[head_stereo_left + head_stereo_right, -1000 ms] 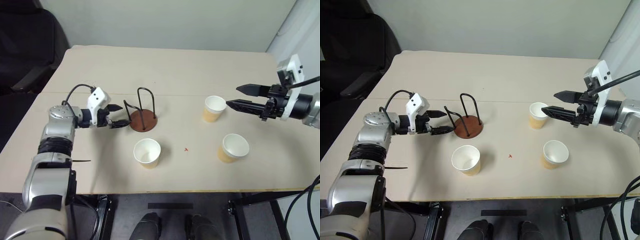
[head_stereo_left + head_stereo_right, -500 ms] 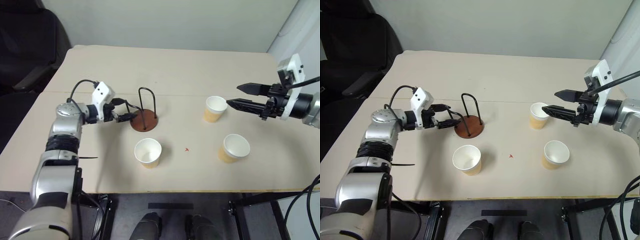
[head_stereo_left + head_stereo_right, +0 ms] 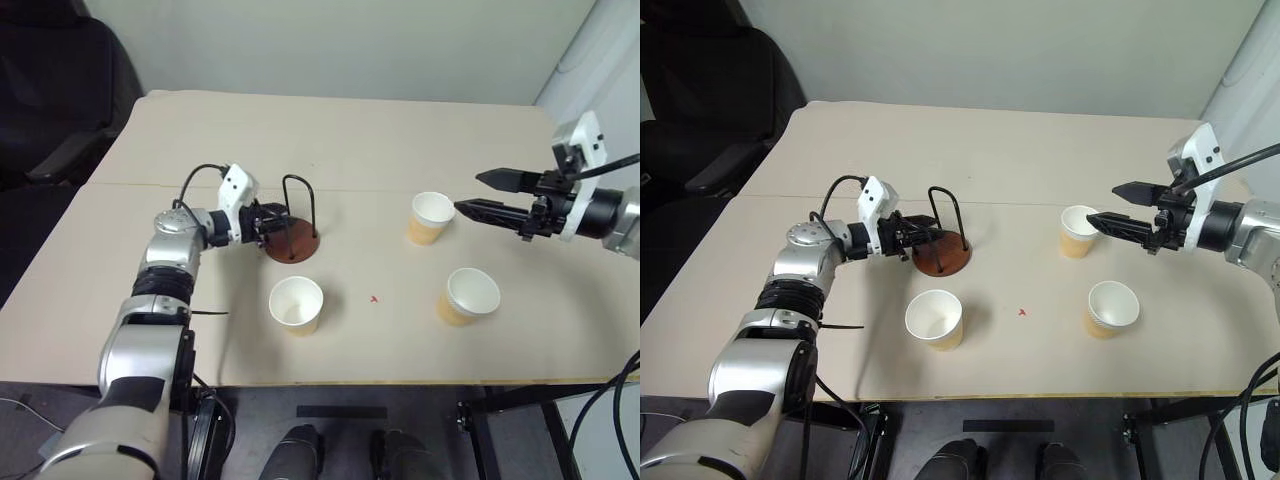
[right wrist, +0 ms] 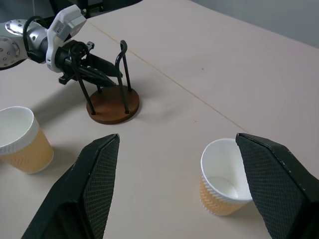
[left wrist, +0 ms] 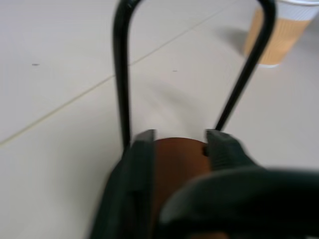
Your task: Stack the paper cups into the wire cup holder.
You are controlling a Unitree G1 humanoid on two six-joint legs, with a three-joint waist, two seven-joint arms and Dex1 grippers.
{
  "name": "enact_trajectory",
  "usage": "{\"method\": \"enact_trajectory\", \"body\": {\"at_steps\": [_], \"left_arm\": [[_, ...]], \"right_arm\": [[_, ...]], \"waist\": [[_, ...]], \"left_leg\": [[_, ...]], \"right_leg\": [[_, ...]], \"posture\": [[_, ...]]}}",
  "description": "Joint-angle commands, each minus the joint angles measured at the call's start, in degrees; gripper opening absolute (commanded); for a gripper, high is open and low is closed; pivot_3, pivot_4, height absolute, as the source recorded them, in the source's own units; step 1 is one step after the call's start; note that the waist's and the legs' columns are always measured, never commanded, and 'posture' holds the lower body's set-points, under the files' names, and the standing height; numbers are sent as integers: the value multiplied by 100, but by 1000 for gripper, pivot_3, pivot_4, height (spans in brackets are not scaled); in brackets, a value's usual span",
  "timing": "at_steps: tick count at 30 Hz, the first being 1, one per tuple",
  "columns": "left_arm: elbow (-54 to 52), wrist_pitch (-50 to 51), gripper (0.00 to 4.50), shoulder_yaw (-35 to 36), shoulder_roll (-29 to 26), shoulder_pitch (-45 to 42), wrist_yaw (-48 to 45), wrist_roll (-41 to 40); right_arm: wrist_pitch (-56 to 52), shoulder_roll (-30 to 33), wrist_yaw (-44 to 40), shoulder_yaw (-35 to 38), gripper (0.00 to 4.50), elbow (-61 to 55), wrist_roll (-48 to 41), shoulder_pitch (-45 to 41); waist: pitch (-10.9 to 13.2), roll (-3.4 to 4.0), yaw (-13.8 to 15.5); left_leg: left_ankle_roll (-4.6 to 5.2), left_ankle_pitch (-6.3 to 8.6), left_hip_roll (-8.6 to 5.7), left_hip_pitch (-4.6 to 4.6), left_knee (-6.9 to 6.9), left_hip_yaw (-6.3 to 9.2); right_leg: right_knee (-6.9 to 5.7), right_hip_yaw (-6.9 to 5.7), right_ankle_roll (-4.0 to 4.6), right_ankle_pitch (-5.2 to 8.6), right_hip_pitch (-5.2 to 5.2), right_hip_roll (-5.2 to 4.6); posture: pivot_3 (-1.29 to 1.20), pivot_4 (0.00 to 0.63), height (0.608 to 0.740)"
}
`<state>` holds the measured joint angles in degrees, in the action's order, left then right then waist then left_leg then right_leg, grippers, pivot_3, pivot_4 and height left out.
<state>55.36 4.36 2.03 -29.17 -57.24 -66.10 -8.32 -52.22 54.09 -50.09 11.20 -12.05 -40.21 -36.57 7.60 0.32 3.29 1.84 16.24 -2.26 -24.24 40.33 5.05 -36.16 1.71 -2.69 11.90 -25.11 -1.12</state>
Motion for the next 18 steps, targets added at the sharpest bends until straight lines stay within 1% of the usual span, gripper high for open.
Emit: {"method": "enact_trajectory", "body": {"at_steps": [1, 2, 10, 14, 18], "left_arm": [[-180, 120, 151, 15, -17, -289, -323, -106], [-177, 141, 51, -16, -19, -350, -419, -95], [170, -6, 51, -126, -73, -1064, -727, 70], [335, 11, 51, -108, 81, -1379, -845, 14], [357, -35, 51, -161, 282, -1473, -979, 23]], "right_arm": [[82, 149, -10, 212, 3781, -216, -2, 15], [77, 162, -5, 227, 3781, -231, -7, 29], [30, 218, 59, 356, 3781, -362, -75, 123], [-20, 215, 113, 477, 3781, -494, -117, 242], [-70, 225, 182, 580, 3781, -607, -161, 345]], "waist": [[0, 0, 5], [0, 0, 10], [0, 0, 22], [0, 0, 20], [0, 0, 30]], "left_leg": [[0, 0, 0, 0, 1, 0], [0, 0, 0, 0, 1, 1], [0, 0, 0, -2, 7, 1], [0, 0, 0, -2, 5, 1], [0, 0, 0, -4, 5, 1]], "right_leg": [[-1, 0, 0, 0, 0, 0], [-1, 0, 0, 0, 0, 0], [-1, 0, -2, -1, 1, 0], [0, 0, -2, -1, 1, -1], [1, 1, -3, -2, 1, -1]], "posture": [[0, 150, 740], [0, 150, 740], [0, 150, 740], [0, 150, 740], [0, 150, 740]]}}
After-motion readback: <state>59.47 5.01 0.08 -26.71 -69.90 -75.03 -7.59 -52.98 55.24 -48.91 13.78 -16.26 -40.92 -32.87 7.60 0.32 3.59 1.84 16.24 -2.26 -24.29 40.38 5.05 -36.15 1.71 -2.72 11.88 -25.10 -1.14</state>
